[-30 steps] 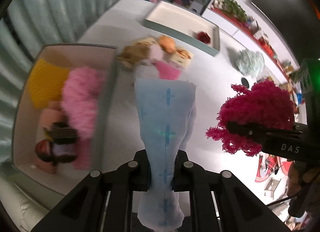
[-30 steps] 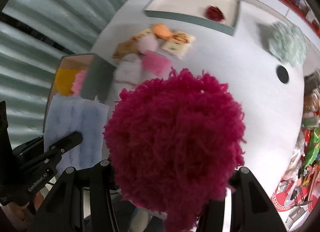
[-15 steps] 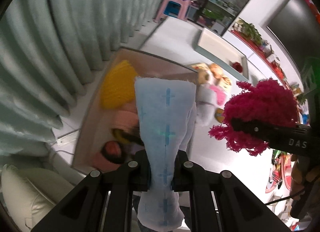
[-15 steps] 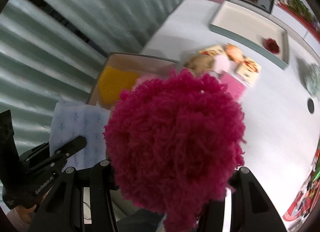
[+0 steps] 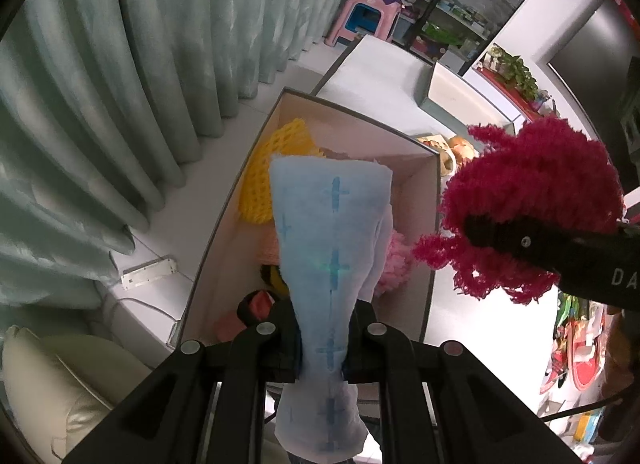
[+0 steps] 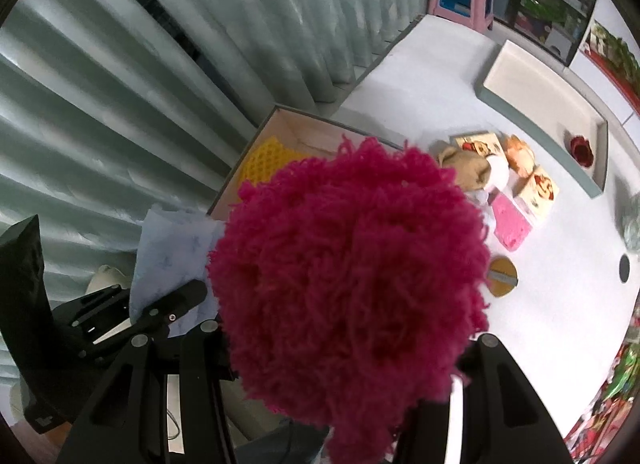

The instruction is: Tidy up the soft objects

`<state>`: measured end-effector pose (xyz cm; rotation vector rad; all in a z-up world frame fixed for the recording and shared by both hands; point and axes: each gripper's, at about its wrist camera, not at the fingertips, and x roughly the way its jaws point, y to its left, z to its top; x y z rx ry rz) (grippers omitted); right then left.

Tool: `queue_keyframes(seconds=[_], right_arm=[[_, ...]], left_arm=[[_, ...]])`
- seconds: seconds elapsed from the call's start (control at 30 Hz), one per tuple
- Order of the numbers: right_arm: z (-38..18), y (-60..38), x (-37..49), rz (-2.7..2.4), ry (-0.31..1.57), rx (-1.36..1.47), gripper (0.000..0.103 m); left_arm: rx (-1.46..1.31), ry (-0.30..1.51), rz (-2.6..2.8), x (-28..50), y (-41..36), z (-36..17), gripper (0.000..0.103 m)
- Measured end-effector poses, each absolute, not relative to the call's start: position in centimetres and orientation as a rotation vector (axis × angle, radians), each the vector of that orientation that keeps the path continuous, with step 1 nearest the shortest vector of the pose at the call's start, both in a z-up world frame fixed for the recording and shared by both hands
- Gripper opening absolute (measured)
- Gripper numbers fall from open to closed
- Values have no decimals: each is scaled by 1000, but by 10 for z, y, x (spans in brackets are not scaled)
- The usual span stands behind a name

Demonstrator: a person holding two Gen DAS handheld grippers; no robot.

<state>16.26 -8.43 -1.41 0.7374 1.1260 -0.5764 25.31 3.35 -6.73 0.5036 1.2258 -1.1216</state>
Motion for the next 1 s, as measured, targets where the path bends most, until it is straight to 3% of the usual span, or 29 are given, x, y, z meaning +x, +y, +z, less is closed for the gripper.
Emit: queue_keyframes(seconds=[1.0], right_arm=[[-52,-106,221,-539,1261,698,55]], left_arm=[[568,1315,-1053,259,15,-112,14]])
